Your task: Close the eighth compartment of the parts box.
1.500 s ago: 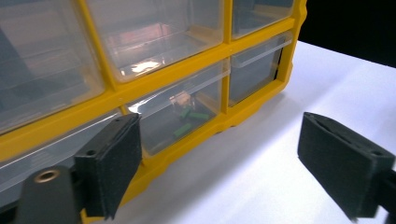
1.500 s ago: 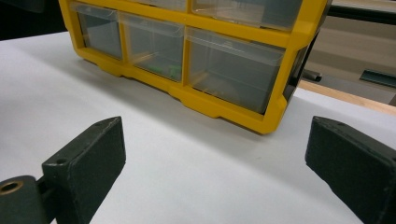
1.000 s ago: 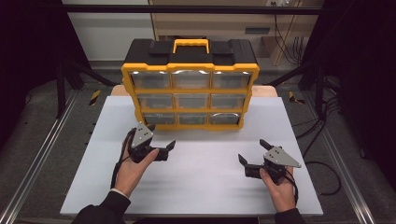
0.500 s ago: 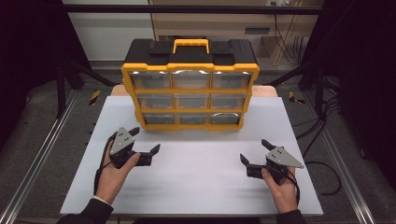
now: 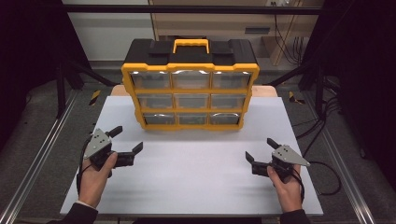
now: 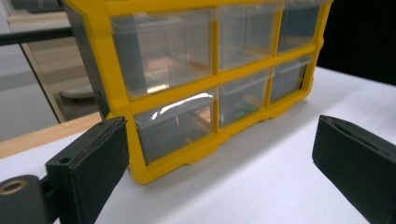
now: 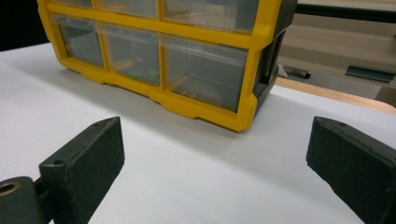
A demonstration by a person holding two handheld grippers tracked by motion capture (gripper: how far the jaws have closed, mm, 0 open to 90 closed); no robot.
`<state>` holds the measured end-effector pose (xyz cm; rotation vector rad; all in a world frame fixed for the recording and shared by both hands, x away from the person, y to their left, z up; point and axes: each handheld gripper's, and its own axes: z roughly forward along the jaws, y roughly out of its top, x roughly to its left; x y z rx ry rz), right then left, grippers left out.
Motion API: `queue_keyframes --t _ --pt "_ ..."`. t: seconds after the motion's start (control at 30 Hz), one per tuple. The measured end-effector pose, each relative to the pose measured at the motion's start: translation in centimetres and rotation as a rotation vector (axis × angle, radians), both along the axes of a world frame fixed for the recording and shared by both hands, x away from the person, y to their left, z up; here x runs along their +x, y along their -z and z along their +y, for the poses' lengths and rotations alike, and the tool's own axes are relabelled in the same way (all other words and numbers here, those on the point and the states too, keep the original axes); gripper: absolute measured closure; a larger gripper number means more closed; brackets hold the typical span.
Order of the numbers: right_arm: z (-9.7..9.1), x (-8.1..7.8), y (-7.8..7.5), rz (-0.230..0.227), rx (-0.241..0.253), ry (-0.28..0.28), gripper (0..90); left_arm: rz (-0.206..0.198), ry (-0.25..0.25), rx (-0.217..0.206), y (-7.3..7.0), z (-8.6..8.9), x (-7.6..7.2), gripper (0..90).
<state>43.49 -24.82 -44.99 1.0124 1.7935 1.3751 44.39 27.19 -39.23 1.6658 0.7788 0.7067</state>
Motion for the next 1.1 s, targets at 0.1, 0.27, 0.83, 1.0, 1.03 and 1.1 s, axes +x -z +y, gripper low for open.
queue_keyframes --t 0.1,0.27,0.83,1.0,1.03,1.1 --pt "-0.1 -0.2 -0.2 -0.009 0.003 -0.001 4.6 -0.021 0.011 -0.005 -0.3 0.7 -0.5 2.2" --pt "-0.2 -0.4 -0.2 -0.017 -0.009 -0.005 4.6 -0.033 0.008 -0.015 -0.4 1.7 -1.0 2.2" --pt "-1.1 -1.1 -0.2 -0.028 -0.015 -0.008 4.4 -0.074 0.001 -0.049 2.2 3.9 -1.9 2.2" --pt "-1.2 -1.2 -0.1 -0.027 -0.015 -0.008 4.5 -0.075 0.002 -0.068 3.3 4.1 -2.1 2.2" --pt "-1.2 -1.2 -0.1 -0.026 -0.017 -0.009 4.4 -0.074 0.001 -0.074 3.5 4.1 -2.1 2.2" --pt "-1.2 -1.2 0.0 -0.028 -0.021 -0.009 4.5 -0.075 -0.004 -0.091 3.9 4.1 -2.1 2.2"
